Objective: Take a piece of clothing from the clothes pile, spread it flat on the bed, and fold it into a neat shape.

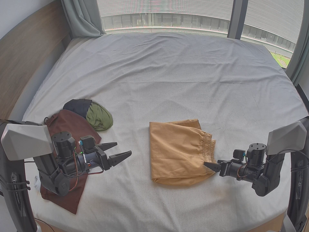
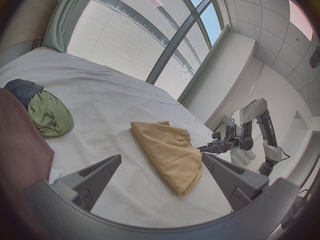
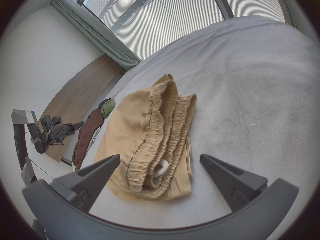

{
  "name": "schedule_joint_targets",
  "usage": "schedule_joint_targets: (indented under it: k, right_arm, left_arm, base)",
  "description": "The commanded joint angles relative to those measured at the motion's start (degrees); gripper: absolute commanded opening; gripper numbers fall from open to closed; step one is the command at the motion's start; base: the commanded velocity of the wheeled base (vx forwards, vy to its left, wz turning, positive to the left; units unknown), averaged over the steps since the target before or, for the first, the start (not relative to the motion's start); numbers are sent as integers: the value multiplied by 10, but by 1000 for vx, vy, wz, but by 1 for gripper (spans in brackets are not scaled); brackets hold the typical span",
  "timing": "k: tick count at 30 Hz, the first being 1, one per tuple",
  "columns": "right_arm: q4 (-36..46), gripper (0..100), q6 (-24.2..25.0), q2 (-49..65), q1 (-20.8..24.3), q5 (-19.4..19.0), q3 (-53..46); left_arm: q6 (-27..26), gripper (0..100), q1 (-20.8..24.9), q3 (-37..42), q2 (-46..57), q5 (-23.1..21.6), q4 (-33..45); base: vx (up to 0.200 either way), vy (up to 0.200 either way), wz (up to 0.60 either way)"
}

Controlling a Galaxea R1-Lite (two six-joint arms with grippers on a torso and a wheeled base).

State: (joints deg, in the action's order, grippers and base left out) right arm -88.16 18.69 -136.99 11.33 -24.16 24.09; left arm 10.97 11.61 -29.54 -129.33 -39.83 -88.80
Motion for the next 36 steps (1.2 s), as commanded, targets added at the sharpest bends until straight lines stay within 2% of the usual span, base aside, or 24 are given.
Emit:
schedule_joint_targets:
  k: [1,10,17,27,36]
  right_arm:
    - [0,100,0,-22,2,-1,1]
    - [-1,100,14,-32,7,-15,6]
    - [-1,100,76,-36,24,-17,32]
    - [-1,100,120,-41,46,-16,50]
    - [-1,100,123,-42,50,-14,58]
  left_arm:
    - [0,100,0,0,0,-1,-1]
    - [0,100,-1,0,0,0,-1]
    - [-1,100,-1,0,-1,-1,-1]
    - [-1,100,-1,0,-1,-1,-1]
    - [-1,100,-2,1,-1,-1,-1]
  base:
    - [0,0,0]
    - [0,0,0]
    - [0,0,0]
    - [0,0,0]
    - [0,0,0]
